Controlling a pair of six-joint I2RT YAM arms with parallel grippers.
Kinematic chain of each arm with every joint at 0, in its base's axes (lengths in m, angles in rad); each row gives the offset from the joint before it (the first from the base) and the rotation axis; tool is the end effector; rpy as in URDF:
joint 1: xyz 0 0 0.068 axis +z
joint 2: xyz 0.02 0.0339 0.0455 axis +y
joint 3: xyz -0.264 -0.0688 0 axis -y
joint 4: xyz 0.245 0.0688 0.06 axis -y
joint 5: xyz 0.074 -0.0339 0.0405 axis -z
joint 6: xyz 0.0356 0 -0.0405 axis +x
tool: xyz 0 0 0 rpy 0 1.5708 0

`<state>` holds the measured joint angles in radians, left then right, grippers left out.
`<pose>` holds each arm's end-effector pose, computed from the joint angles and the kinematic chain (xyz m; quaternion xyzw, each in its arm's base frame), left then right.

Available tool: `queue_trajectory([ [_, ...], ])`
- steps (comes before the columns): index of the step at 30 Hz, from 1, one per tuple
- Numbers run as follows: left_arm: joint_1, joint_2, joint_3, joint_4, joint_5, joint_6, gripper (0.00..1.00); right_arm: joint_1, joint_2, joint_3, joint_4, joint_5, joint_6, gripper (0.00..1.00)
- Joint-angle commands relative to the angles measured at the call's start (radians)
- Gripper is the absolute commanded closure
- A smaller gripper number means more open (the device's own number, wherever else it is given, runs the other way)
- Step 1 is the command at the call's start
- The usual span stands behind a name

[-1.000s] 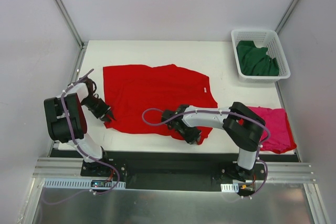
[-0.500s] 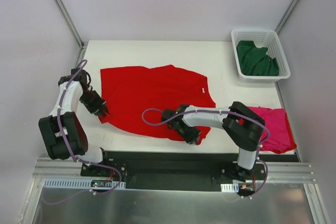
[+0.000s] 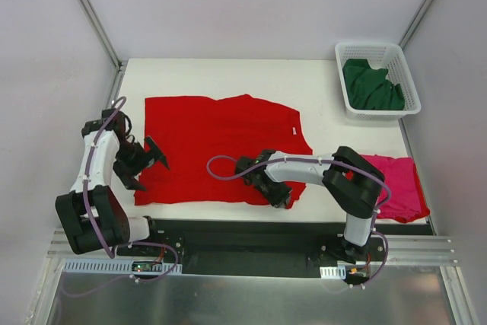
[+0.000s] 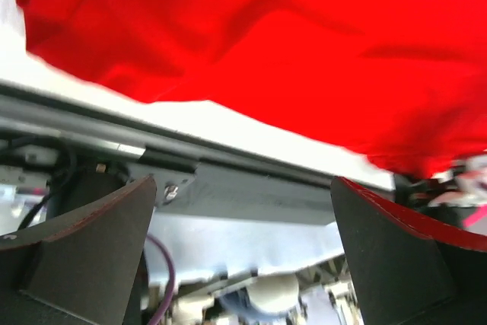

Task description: Fold and stack the t-shirts

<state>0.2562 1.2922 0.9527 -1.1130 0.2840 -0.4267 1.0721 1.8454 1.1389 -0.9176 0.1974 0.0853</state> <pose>0.2068 0.0439 0.2349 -0.3230 0.9340 -0.1457 0.0463 0.1549 0.2699 0.1454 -0.4735 0.8749 -0.0970 0.0317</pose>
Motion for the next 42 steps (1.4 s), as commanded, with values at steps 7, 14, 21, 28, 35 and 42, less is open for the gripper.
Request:
queue_trajectory([
  [7,-0.102,0.368,0.37,0.37,0.225,-0.11,0.01,-0.011,-0.055,0.027,-0.067,0.002,0.001,0.99],
  [14,-0.38,0.734,0.765,0.383,0.254,-0.191,0.01,-0.014,-0.061,0.048,-0.104,0.0,0.016,0.99],
  [21,-0.433,0.955,0.939,0.383,0.328,-0.236,0.01,-0.017,-0.066,0.061,-0.129,0.0,0.019,0.99],
  [28,-0.436,1.041,0.949,0.384,0.372,-0.196,0.01,-0.018,-0.054,0.074,-0.142,-0.009,0.011,0.99],
  [35,-0.423,1.168,1.057,0.384,0.435,-0.198,0.01,-0.017,-0.06,0.093,-0.167,-0.023,0.008,0.99],
  [42,-0.391,1.295,1.225,0.39,0.463,-0.271,0.01,-0.017,-0.086,0.113,-0.201,-0.023,0.016,0.99],
])
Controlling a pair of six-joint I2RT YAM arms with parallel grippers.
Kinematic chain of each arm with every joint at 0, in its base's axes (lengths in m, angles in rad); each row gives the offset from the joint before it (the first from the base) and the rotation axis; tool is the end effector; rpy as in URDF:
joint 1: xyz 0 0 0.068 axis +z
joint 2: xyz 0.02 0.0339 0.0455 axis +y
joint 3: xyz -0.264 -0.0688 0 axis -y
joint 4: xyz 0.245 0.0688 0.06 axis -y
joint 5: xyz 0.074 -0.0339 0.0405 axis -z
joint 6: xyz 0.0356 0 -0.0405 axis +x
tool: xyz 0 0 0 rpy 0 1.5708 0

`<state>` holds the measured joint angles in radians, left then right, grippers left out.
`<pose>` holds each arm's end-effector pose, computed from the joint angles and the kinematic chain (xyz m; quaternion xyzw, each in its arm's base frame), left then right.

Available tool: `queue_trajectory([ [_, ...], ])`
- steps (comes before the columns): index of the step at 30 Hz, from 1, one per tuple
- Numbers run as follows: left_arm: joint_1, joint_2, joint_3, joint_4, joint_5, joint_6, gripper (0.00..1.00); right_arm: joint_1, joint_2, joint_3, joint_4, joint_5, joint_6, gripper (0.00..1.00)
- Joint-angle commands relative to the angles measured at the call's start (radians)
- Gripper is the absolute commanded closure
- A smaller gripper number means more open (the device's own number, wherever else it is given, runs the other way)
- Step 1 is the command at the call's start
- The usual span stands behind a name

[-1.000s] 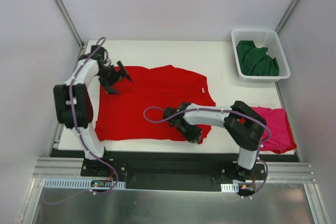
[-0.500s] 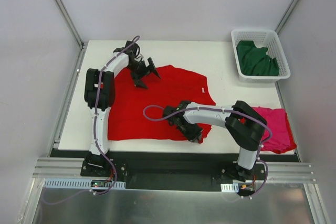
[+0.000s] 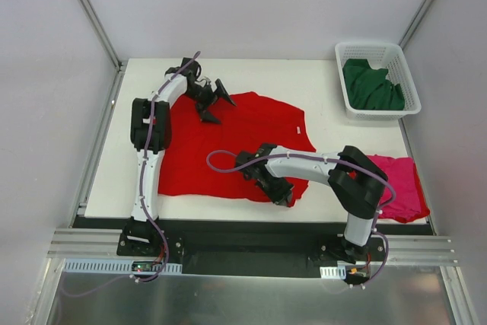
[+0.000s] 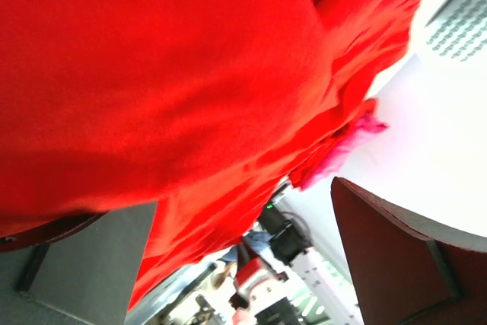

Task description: Fold and stack the t-shirts

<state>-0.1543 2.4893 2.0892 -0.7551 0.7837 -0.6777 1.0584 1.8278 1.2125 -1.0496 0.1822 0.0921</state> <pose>0.5089 -0.1046 0.1428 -0.1579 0.8939 -0.4189 0.0234 0.1584 0.2684 0.1679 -0.4659 0.8789 -0.1017 0.0101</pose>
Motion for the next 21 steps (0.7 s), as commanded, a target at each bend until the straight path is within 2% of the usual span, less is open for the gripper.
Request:
queue_trajectory([
  [1,0.021,0.109,0.11,0.034,-0.034,-0.034,0.01,-0.003,-0.07,0.042,-0.072,-0.009,0.011,0.99],
  [6,0.032,0.161,0.224,0.059,-0.031,-0.074,0.01,-0.005,-0.078,0.025,-0.079,-0.004,0.023,0.99],
  [11,0.042,0.112,0.195,0.128,-0.029,-0.071,0.01,-0.003,-0.068,0.015,-0.069,-0.018,0.028,0.99],
  [14,0.044,-0.013,0.079,0.131,-0.081,-0.027,0.01,-0.003,-0.056,0.021,-0.066,-0.021,0.028,0.99],
  [17,0.056,-0.2,-0.117,0.131,-0.125,-0.005,0.01,-0.003,-0.048,0.021,-0.058,-0.024,0.026,0.99],
  [18,0.059,-0.304,-0.221,0.129,-0.124,-0.005,0.01,-0.003,-0.048,0.019,-0.053,-0.023,0.024,0.99],
  [20,0.078,-0.41,-0.321,0.119,-0.116,-0.013,0.01,-0.003,-0.044,0.022,-0.049,-0.024,0.021,0.99],
  [21,0.084,-0.513,-0.407,0.109,-0.11,-0.014,0.01,-0.002,-0.044,0.024,-0.046,-0.024,0.021,0.99],
])
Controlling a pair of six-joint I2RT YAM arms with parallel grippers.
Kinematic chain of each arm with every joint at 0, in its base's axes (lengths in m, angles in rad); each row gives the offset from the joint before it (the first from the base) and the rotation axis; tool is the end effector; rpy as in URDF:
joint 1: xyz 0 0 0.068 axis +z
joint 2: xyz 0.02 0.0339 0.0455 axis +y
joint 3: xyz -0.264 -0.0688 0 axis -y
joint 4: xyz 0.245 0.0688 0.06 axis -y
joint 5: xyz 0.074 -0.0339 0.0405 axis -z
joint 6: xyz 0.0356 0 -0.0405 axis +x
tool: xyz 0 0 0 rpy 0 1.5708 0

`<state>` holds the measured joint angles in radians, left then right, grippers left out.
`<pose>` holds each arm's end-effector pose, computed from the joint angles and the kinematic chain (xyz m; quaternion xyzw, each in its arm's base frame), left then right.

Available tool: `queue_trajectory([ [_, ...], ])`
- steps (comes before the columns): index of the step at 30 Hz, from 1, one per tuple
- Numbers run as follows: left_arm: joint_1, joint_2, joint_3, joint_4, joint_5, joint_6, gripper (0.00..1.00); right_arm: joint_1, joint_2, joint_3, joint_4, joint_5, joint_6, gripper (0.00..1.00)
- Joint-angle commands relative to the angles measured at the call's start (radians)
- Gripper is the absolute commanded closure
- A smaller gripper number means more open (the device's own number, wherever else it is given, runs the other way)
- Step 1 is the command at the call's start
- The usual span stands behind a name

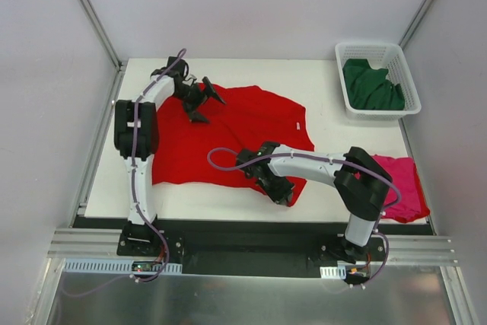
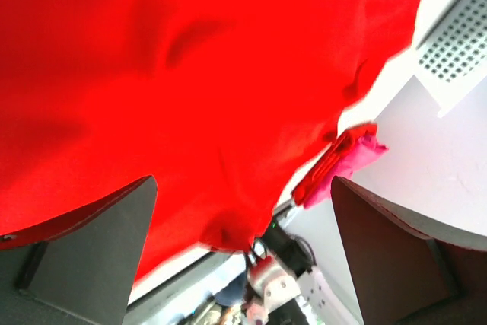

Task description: Fold and stack the t-shirts

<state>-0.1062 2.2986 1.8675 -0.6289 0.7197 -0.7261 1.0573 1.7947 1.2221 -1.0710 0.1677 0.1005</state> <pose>0.4873 -0.0755 0.1748 -0.1915 0.8896 -0.4072 0.0785 0.1570 0.2663 0.1798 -0.4611 0.8826 -0.0899 0.0154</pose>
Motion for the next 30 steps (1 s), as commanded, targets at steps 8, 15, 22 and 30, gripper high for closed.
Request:
queue_trajectory([
  [8,0.098,-0.686,-0.382,-0.37,-0.224,0.188,0.01,0.0,0.002,0.022,0.008,-0.045,0.015,0.99],
  [15,0.288,-0.902,-0.787,-0.353,-0.284,0.313,0.01,0.009,-0.004,0.031,0.043,-0.066,0.03,0.99],
  [22,0.408,-0.999,-0.961,-0.27,-0.305,0.393,0.01,0.013,-0.001,0.045,0.068,-0.092,0.042,0.99],
  [30,0.467,-0.964,-0.953,-0.247,-0.42,0.396,0.01,0.038,0.015,0.033,0.118,-0.132,0.041,0.99],
])
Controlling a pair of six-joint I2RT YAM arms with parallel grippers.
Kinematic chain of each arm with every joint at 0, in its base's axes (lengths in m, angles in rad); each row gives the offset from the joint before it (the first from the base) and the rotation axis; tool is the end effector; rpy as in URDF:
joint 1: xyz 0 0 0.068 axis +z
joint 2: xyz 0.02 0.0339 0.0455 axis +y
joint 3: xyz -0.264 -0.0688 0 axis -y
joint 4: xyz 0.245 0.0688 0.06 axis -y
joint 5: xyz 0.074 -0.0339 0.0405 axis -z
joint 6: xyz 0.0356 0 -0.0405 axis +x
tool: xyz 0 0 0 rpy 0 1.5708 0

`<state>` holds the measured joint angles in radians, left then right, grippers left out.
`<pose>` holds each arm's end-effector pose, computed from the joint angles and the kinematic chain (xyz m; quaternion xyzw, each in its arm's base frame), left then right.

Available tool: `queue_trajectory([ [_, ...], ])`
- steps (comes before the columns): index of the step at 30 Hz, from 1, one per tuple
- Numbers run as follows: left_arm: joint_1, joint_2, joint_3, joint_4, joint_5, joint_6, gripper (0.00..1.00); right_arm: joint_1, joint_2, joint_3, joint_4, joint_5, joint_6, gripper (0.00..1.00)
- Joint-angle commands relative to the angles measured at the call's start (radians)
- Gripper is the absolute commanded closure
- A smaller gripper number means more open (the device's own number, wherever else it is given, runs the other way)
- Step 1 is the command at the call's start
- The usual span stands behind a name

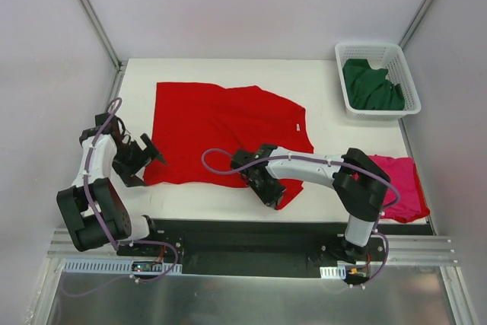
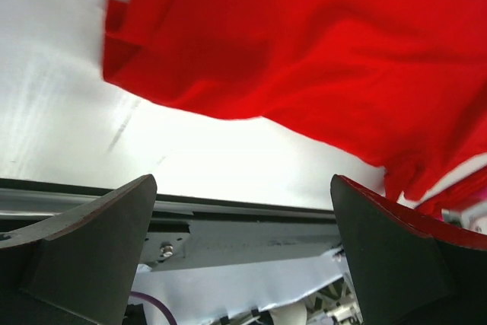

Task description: Fold and stack the t-shirts

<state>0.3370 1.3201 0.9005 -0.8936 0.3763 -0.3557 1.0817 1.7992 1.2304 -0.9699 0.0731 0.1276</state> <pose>0.2214 0.0637 0.2207 -0.3081 0.9245 -0.1867 0.1244 0.1536 0.2831 0.1798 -0.4583 0.8879 -0.0209 0.0340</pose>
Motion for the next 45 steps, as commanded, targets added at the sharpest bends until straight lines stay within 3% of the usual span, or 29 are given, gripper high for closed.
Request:
queue_trajectory([
  [1,0.037,0.031,0.023,0.025,-0.082,0.023,0.01,0.018,0.011,0.024,0.022,-0.039,0.007,0.99],
  [14,0.051,0.214,0.083,0.093,-0.165,0.018,0.03,0.015,0.014,0.018,0.027,-0.024,-0.036,0.99],
  [24,0.054,0.287,0.012,0.154,-0.148,0.008,0.05,-0.008,-0.001,0.001,0.023,-0.016,-0.045,0.99],
  [30,0.053,0.271,0.0,0.177,-0.097,0.004,0.23,-0.011,-0.001,-0.011,0.022,-0.015,-0.045,0.99],
  [40,0.054,0.225,-0.034,0.183,-0.066,0.003,0.84,-0.011,0.012,-0.012,0.023,-0.024,-0.04,0.99],
  [45,0.053,0.183,-0.055,0.179,-0.063,0.009,0.96,-0.009,0.012,-0.014,0.02,-0.027,-0.037,0.99],
])
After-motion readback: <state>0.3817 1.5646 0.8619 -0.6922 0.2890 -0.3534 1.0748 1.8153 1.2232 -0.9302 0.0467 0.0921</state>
